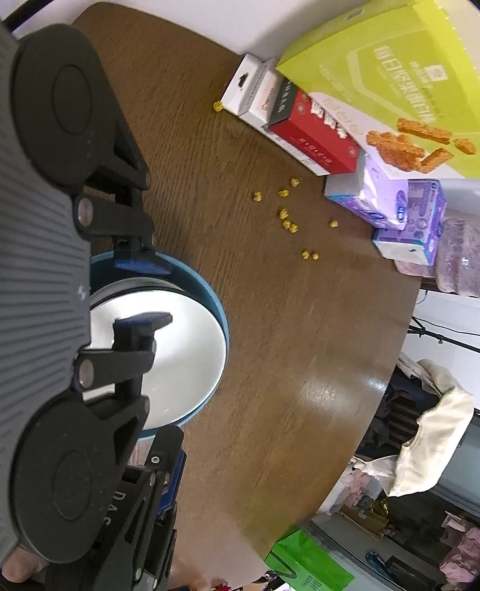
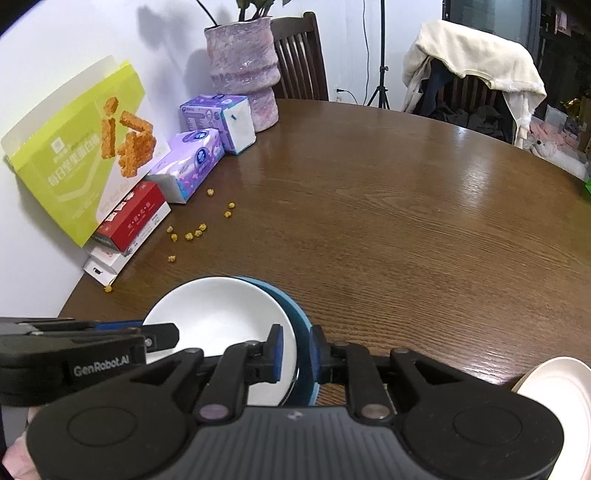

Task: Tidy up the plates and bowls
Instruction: 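Withdraw both open grippers up and away from the nested bowls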

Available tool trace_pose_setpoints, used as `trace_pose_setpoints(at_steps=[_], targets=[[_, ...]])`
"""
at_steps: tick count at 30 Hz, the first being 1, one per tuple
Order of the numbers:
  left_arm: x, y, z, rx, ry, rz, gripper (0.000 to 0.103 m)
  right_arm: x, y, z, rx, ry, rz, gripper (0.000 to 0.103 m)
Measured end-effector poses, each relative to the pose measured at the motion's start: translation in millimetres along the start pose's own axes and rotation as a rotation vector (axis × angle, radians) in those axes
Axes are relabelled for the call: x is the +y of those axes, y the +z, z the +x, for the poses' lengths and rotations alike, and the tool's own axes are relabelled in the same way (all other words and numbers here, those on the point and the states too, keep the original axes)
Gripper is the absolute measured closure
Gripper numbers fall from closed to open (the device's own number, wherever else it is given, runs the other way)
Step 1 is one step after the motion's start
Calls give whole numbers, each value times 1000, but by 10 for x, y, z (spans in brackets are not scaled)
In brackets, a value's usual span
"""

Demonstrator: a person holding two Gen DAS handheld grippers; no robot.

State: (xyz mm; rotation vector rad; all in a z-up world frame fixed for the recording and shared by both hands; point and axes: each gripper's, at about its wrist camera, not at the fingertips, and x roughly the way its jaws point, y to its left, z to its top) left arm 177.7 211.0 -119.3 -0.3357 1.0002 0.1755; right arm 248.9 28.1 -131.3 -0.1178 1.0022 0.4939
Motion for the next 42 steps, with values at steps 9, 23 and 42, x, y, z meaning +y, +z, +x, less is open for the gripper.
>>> trace_pose_setpoints(at_steps=[9,23,42], targets=[[75,8,-391,-124,4,41,16,-142,-85,-296,-66,24,46,26],[-48,-303,-806,-210,-37,46,0,-402,-597,-1132,-316,-1,46,0],[-464,-994,-1317,-218,3,12,0,-731,-1274,-1608,-259,111,88,0]])
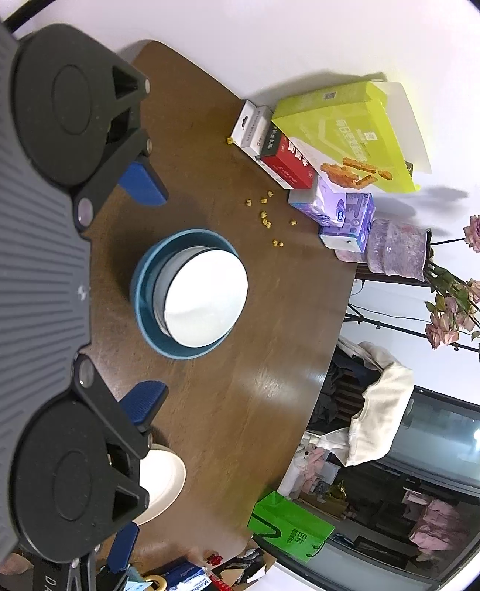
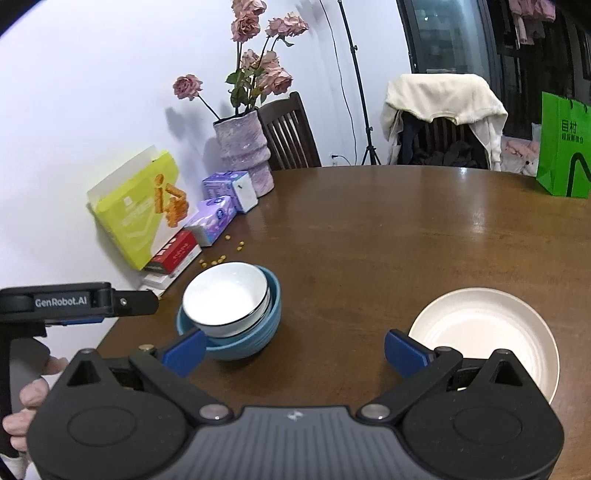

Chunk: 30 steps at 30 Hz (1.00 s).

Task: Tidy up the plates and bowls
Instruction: 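Withdraw both open grippers up and away from the nested bowls, then move both open grippers forward to the rim of the nested bowl stack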

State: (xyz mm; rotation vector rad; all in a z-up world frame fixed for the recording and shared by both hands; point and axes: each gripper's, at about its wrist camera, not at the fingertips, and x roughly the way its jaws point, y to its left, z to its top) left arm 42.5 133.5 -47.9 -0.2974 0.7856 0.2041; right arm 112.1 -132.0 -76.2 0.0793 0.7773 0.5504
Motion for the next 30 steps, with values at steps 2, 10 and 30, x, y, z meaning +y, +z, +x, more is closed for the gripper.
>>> trace_pose_setpoints(at_steps=[2,10,30], targets=[[7,-20,-22,-1,-3,-3,0,-2,-54,-52,4,10,10,0],[109,44,0,-13,-34,16,0,-17,-69,-105,3,-13,61,0],[802,691,587,44,-122,81,0,573,302,564,-9,-120,161,0]])
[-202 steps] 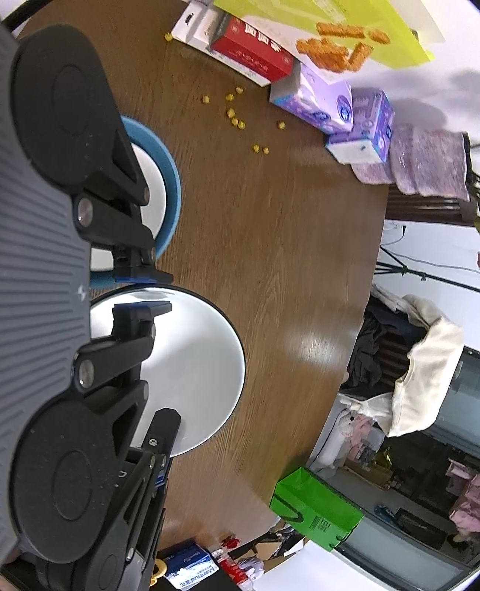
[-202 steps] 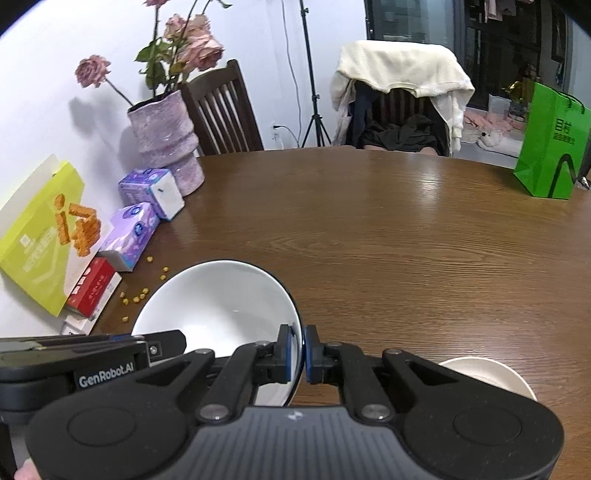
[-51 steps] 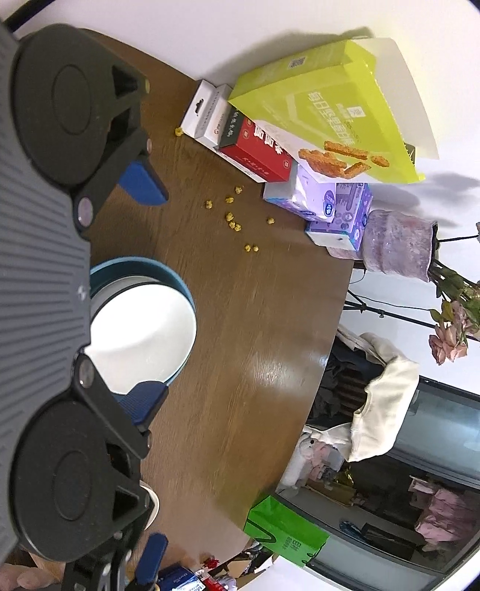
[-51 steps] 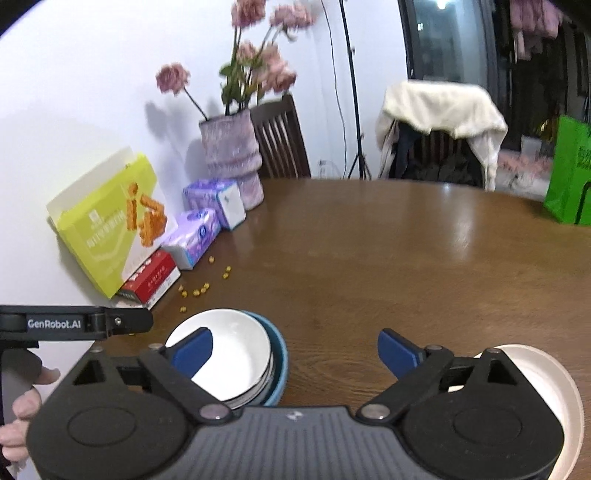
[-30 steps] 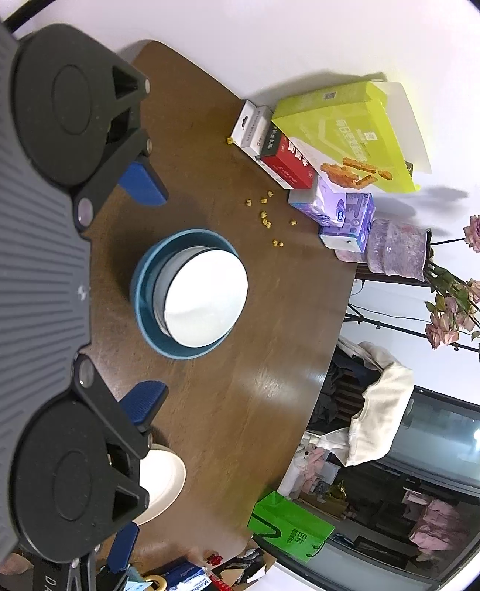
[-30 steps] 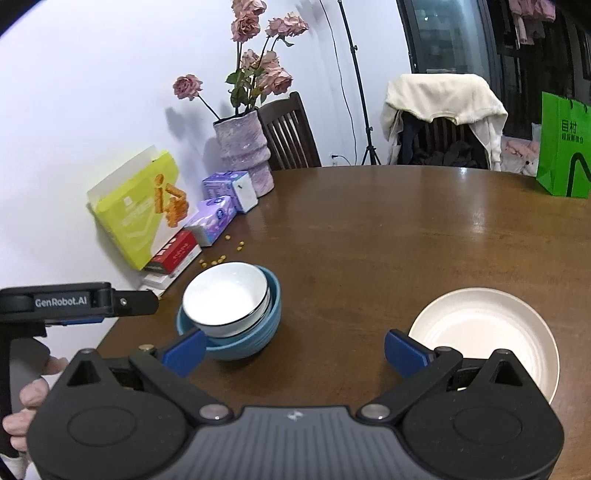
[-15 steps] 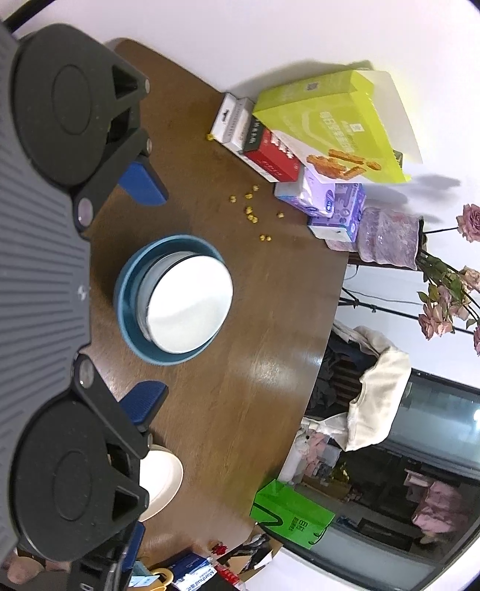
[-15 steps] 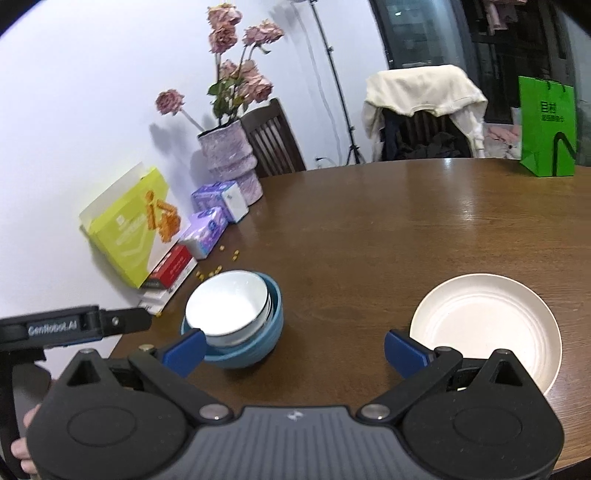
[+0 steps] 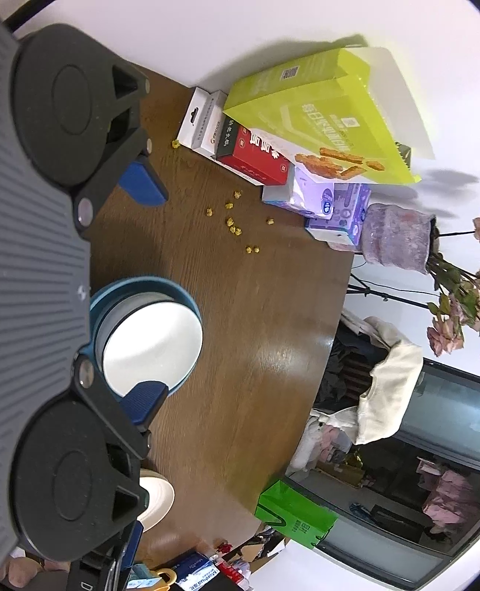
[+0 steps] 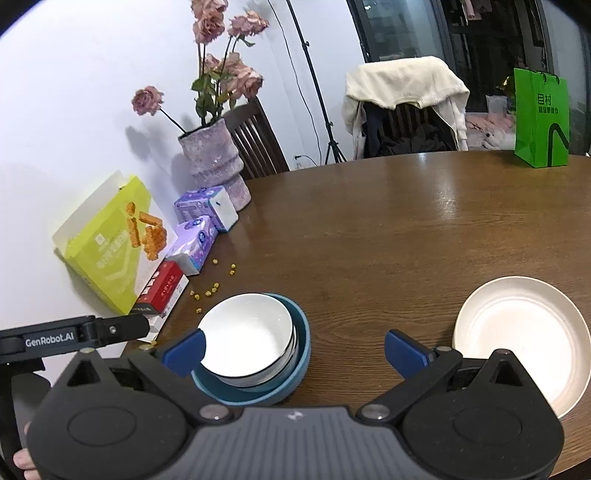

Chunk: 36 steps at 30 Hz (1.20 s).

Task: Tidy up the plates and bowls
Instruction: 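Move both open grippers forward to the rim of the nested bowl stack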

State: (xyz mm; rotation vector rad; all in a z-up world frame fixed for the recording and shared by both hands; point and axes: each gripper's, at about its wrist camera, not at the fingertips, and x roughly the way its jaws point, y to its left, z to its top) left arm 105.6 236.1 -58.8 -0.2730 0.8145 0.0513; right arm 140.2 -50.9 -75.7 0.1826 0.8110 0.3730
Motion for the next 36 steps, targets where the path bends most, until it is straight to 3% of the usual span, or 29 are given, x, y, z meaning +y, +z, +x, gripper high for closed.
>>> trace_pose_setpoints(at_steps=[12,24,36], targets=[[146,276,438,61,-66,46,0,138,97,361,44,-97,44,0],[195,363,927,176,-120,108,0,102,71,709,115,-174,139,0],[336,300,1355,286,-119,61,0,115,14,1150,255,-202,174,2]])
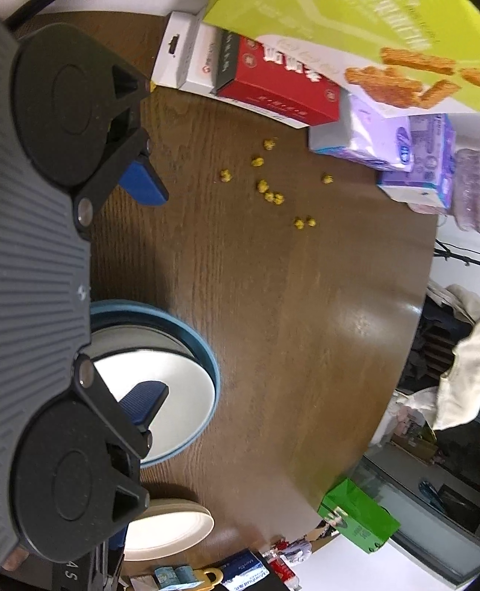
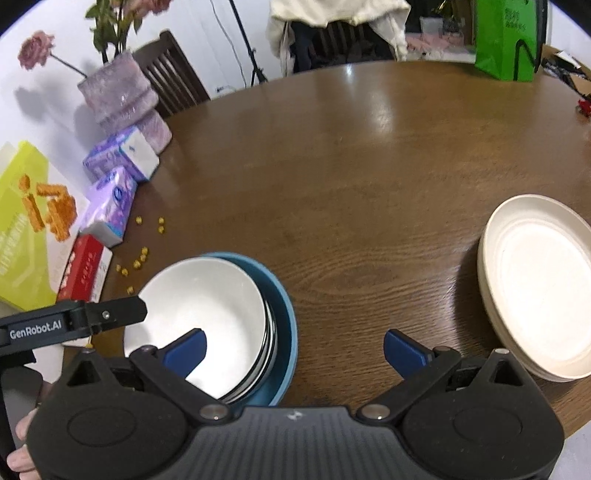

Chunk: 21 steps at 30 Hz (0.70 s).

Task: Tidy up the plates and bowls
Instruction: 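Move both open grippers forward to the rim of the nested bowl stack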

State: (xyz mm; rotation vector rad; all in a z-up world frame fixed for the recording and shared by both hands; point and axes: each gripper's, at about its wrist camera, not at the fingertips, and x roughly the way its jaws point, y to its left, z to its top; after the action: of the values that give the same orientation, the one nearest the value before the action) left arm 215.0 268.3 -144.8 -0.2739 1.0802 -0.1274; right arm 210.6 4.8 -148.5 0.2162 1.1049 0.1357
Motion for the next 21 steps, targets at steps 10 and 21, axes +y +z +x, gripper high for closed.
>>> trace_pose_setpoints(at_steps=[10,21], targets=[[79,-35,218,28,5,-40,1,74,13,327,77,9,-24,10],[76,-73,405,64,-50,-58,23,132,21,561,87,29,-1,27]])
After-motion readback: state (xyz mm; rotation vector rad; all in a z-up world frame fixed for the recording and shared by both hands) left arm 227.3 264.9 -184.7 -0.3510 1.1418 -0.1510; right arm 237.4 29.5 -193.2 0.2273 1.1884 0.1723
